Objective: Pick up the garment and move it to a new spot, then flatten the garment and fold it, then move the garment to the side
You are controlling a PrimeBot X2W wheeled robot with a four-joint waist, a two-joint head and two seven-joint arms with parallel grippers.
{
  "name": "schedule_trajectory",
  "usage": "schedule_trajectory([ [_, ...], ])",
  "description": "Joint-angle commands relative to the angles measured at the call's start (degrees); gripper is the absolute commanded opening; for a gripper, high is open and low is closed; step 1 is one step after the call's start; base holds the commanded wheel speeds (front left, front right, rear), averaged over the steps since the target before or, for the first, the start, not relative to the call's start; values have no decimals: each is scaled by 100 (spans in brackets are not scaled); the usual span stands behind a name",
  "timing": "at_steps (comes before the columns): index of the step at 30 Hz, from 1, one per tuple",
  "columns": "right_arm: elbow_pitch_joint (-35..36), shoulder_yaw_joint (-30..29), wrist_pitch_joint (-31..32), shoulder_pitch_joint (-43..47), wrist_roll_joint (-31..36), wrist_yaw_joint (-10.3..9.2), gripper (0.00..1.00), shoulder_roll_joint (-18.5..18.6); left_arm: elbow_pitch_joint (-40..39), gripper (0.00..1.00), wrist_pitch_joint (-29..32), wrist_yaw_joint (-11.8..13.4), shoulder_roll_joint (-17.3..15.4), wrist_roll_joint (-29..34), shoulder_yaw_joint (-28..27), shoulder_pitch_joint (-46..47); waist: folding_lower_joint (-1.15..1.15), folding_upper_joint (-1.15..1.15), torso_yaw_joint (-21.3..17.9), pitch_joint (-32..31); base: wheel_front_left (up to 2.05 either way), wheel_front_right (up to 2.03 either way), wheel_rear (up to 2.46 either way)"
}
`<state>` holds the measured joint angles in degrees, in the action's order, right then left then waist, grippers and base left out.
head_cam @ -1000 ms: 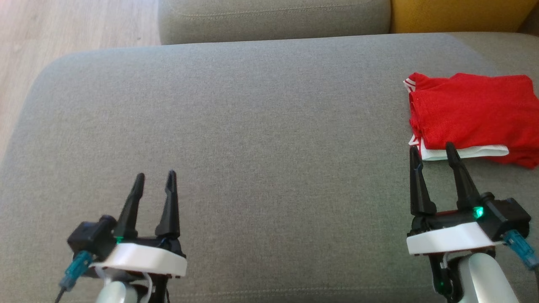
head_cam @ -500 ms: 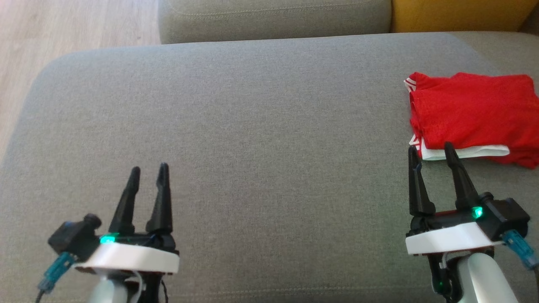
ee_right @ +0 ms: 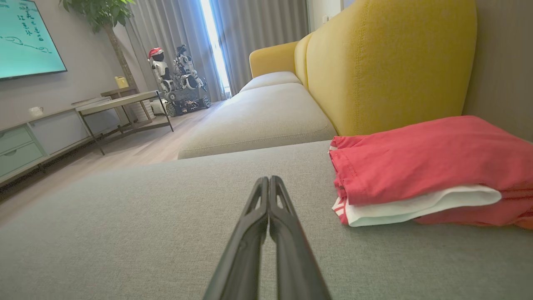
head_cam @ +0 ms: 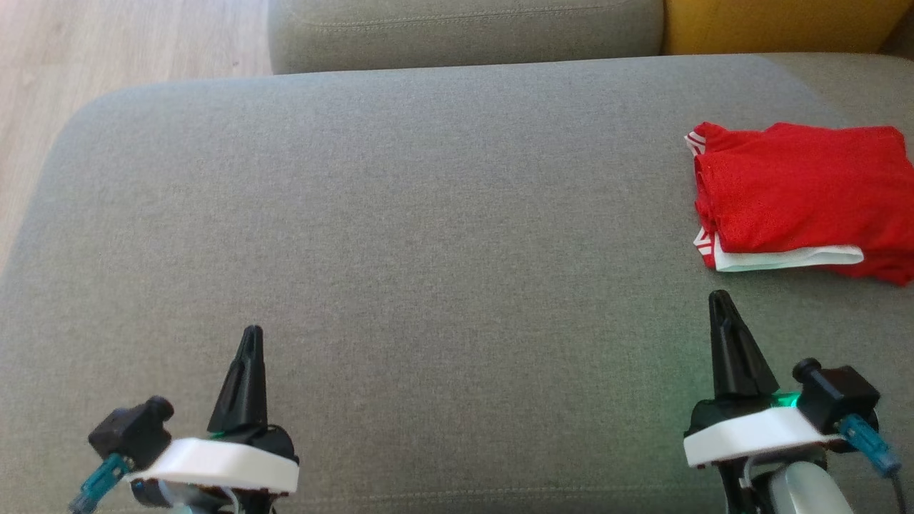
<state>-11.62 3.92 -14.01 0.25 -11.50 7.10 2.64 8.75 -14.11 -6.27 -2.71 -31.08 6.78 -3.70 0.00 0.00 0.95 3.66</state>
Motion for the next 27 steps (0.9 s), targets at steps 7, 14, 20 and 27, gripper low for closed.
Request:
schedule_trajectory([
  [7, 171, -27, 99, -243, -561, 3, 0, 53, -156, 0, 101, -10, -33, -414, -72, 251, 0, 0, -5, -20, 0, 0, 0],
  [14, 143, -50, 189, -271, -1056, 6, 0, 79, -103, 0, 200, -18, -52, -787, -122, 299, 0, 0, -11, -41, 0, 0, 0],
  [20, 123, -75, 268, -290, -1476, 7, 0, 98, -61, 0, 287, -25, -66, -1105, -168, 339, 0, 0, -16, -58, 0, 0, 0],
  [27, 100, -109, 365, -312, -1962, 10, 0, 117, -24, 0, 391, -32, -80, -1473, -225, 384, 0, 0, -21, -78, 0, 0, 0],
])
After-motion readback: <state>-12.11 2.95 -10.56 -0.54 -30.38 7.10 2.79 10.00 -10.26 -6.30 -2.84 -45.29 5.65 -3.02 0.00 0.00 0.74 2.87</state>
